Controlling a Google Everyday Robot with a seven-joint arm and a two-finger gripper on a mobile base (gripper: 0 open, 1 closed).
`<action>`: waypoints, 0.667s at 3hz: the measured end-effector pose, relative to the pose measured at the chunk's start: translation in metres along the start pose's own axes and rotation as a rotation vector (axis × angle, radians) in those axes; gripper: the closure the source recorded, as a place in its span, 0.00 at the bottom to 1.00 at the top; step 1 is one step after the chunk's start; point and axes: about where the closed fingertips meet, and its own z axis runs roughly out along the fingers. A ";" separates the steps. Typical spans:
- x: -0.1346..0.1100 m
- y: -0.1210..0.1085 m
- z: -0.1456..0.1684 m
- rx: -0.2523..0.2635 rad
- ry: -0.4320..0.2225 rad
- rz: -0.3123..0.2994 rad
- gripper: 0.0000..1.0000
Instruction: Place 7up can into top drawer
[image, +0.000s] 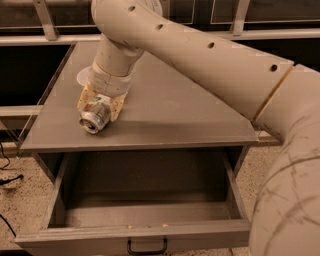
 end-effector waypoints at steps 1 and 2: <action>0.000 0.000 0.000 0.000 0.000 0.000 0.72; 0.000 0.000 0.000 0.000 0.000 0.000 1.00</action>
Offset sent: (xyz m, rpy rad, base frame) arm 0.0000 0.0000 0.0000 0.0000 0.0000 0.0000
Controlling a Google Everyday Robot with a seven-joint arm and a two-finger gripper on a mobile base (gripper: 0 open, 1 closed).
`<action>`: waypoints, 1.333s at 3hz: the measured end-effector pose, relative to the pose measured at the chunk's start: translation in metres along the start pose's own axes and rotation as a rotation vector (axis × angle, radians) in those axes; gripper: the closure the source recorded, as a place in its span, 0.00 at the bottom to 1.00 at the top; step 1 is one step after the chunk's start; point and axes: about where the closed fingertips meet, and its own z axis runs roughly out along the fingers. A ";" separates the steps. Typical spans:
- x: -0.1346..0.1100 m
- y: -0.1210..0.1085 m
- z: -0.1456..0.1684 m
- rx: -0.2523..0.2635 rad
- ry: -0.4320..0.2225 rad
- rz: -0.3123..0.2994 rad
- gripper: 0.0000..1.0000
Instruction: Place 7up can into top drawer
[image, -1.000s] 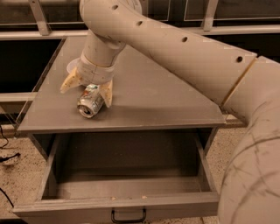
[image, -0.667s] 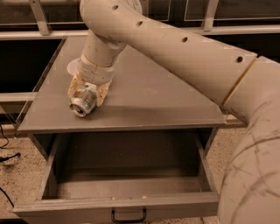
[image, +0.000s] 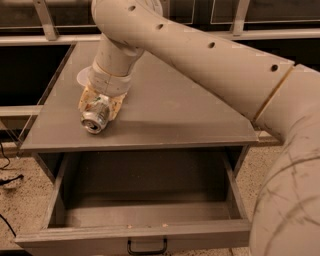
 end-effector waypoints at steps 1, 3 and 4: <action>0.000 0.000 0.000 0.000 0.000 0.000 1.00; -0.005 0.021 -0.016 -0.060 -0.014 0.045 1.00; -0.014 0.032 -0.025 -0.085 -0.015 0.065 1.00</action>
Offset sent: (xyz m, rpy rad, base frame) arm -0.0018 -0.0279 0.0121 -0.0381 0.0274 -0.0527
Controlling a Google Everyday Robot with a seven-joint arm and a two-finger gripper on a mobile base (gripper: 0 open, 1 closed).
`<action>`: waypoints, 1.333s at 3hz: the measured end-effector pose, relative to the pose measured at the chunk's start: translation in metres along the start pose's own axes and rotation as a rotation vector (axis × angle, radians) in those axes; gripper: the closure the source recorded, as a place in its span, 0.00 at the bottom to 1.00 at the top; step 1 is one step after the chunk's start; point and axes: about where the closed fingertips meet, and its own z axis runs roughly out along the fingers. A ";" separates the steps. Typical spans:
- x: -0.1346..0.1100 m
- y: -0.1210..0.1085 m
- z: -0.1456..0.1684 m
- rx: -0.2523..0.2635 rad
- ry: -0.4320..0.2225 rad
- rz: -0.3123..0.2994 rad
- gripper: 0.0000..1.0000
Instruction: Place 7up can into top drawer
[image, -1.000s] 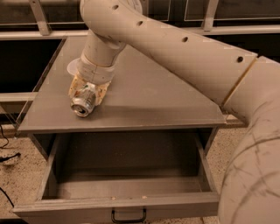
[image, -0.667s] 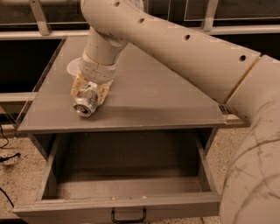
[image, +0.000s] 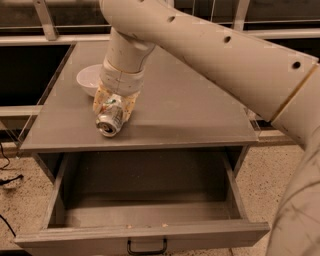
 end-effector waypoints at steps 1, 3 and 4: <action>-0.020 0.027 -0.026 -0.045 0.016 0.043 1.00; -0.012 0.023 -0.021 -0.029 0.020 0.042 1.00; -0.002 0.017 -0.013 -0.010 0.019 0.036 1.00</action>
Offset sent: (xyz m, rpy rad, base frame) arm -0.0361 -0.0528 0.0226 -0.0721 0.0053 -0.0809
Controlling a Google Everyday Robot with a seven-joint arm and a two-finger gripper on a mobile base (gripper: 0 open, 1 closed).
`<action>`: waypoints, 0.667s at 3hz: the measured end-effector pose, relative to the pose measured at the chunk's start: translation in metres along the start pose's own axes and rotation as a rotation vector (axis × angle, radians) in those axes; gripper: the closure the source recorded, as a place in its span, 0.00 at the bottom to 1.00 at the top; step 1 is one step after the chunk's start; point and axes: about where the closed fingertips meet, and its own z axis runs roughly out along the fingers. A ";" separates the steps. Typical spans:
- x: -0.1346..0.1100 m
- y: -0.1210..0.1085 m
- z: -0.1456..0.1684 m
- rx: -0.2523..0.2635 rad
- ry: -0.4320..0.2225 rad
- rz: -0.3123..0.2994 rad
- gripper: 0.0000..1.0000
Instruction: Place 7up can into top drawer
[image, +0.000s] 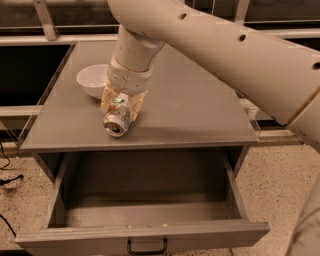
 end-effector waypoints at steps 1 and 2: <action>0.006 -0.006 0.010 0.005 -0.008 -0.004 0.97; 0.006 -0.006 0.011 0.004 -0.010 -0.004 0.74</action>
Offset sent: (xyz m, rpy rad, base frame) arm 0.0114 0.0127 -0.0131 -0.0006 0.0175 0.0093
